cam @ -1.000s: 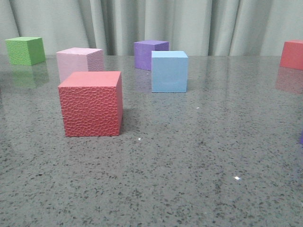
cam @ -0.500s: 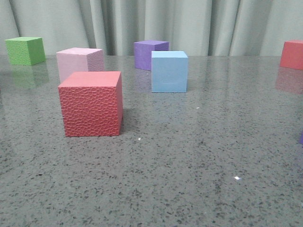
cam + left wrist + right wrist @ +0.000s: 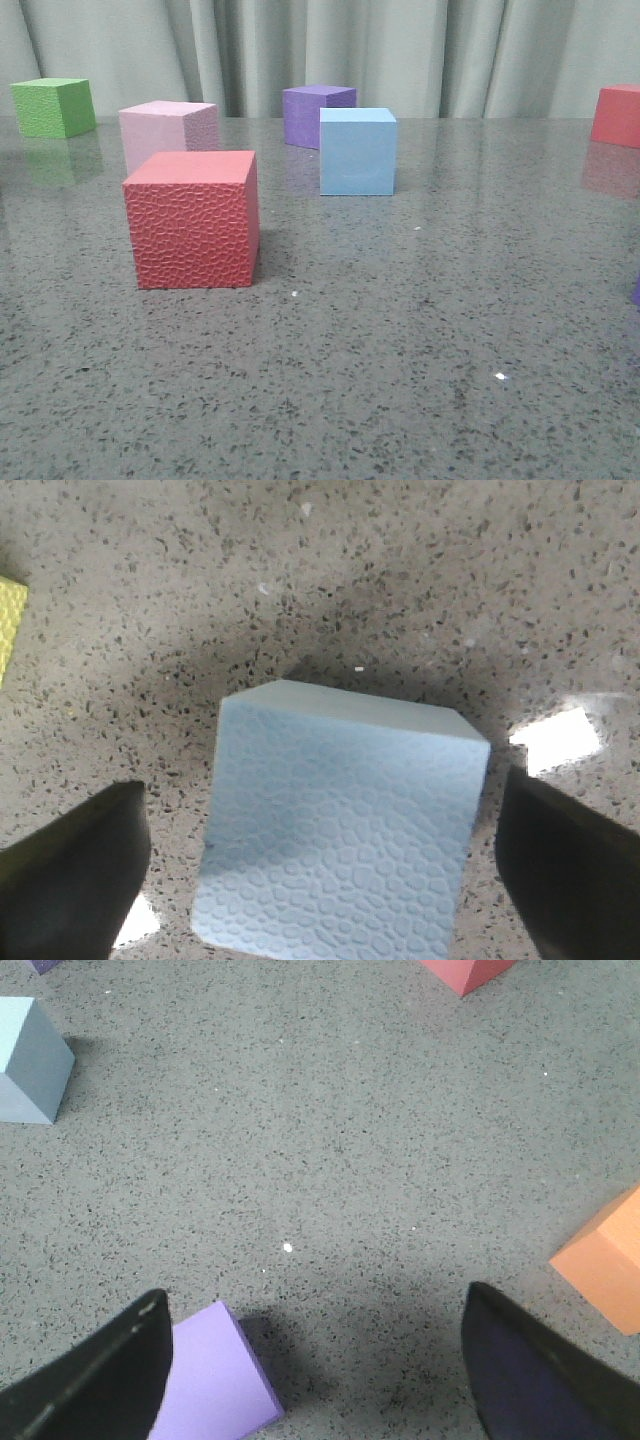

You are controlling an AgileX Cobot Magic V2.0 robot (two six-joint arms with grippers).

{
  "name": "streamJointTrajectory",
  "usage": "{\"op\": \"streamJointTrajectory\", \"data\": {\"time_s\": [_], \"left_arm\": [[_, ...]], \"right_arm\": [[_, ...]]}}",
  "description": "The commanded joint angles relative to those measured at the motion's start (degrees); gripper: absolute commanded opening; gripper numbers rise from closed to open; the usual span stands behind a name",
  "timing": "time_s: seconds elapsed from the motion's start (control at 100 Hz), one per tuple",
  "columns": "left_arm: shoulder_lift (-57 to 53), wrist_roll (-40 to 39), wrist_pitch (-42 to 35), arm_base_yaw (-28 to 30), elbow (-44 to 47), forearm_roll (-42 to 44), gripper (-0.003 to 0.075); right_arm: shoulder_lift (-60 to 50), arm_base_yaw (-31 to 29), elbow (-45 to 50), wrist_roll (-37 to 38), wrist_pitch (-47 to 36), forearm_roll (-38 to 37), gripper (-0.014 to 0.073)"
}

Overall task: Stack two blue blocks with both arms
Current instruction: 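Lower the left gripper and close it on the light-blue cube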

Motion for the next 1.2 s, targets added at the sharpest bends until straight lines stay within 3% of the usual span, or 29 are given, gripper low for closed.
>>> {"op": "streamJointTrajectory", "data": {"time_s": [0.0,0.67,1.01,1.19], "left_arm": [[-2.55,0.05,-1.09,0.02,-1.97,-0.71,0.0672],[-1.33,0.05,-0.50,0.02,-1.76,-0.31,0.0666],[-1.33,0.05,-0.28,0.02,-1.77,-0.31,0.0400],[-1.33,0.05,-0.28,0.02,-1.88,-0.31,0.0341]], "right_arm": [[-0.32,-0.02,-1.31,-0.53,-3.34,-0.28,0.0592],[-0.32,-0.02,-1.31,-0.53,-3.34,-0.28,0.0592],[-0.32,-0.02,-1.31,-0.53,-3.34,-0.28,0.0592],[-0.32,-0.02,-1.31,-0.53,-3.34,-0.28,0.0592]]}}
